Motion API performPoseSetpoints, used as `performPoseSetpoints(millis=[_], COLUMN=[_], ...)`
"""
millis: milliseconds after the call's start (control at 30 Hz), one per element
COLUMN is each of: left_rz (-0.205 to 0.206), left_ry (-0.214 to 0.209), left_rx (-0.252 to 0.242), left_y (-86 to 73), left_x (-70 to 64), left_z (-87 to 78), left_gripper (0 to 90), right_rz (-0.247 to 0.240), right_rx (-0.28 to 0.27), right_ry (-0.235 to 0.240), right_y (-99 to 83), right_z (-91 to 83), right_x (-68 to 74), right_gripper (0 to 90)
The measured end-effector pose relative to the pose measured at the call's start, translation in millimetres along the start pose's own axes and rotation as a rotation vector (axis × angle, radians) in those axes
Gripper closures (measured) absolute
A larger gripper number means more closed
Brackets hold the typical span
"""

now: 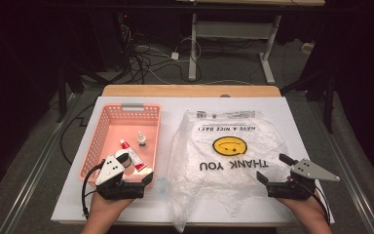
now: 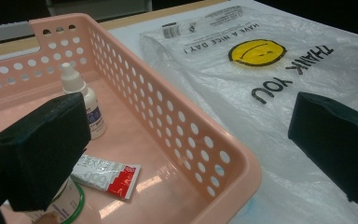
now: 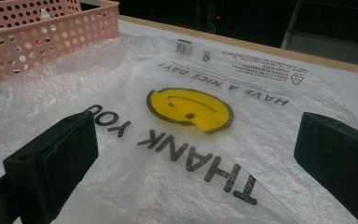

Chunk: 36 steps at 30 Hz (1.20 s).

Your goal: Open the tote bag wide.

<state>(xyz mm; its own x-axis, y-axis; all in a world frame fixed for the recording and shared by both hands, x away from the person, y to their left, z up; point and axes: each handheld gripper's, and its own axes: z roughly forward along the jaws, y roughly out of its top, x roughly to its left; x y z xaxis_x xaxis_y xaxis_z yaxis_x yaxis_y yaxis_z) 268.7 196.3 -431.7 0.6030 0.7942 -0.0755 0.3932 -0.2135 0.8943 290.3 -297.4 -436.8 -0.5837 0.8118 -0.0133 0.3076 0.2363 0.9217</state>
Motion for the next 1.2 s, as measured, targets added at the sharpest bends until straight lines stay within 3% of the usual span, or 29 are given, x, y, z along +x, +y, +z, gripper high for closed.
performPoseSetpoints(millis=[367,533,733,800,900,933,1000,1067,1133,1200], left_rz=[0.004,0.030,0.024,0.016,0.018,0.012,-0.004,-0.012,-0.012,-0.015], left_ry=[-0.005,-0.020,-0.030,-0.042,-0.055,-0.062,-0.067,-0.070,-0.091,-0.086], left_rx=[0.013,0.003,0.012,0.024,0.022,0.026,0.022,0.023,0.034,0.037], left_y=[1.5,4.5,3.8,2.8,3.0,3.6,4.5,5.3,6.1,6.1], left_x=[-1.0,-2.2,-3.8,-4.3,-4.6,-4.0,-3.0,-2.5,-2.0,-2.0], left_z=[1.8,4.0,5.8,6.8,6.8,6.6,5.6,4.6,3.6,2.6], left_gripper=[0.0,0.0,0.0,0.0,0.0,0.0,0.0,0.0,0.0,0.0], right_rz=[0.019,0.029,0.053,0.086,0.094,0.108,0.107,0.131,0.150,0.176], right_rx=[-0.014,0.000,0.012,0.042,0.084,0.119,0.132,0.174,0.179,0.190], right_ry=[-0.030,-0.090,-0.149,-0.172,-0.183,-0.191,-0.196,-0.201,-0.206,-0.205], right_y=[-1.5,-2.9,-3.4,-2.8,-2.2,-1.7,-1.3,0.0,0.6,2.2], right_z=[-9.2,-10.5,-7.7,-0.2,8.6,18.2,23.2,38.7,46.5,53.4], right_x=[-8.1,-27.0,-48.5,-63.5,-73.4,-83.9,-89.4,-103.1,-111.4,-119.4], right_gripper=[0.1,0.1,0.1,0.1,0.1,0.3,0.7,3.8,13.5,17.2])
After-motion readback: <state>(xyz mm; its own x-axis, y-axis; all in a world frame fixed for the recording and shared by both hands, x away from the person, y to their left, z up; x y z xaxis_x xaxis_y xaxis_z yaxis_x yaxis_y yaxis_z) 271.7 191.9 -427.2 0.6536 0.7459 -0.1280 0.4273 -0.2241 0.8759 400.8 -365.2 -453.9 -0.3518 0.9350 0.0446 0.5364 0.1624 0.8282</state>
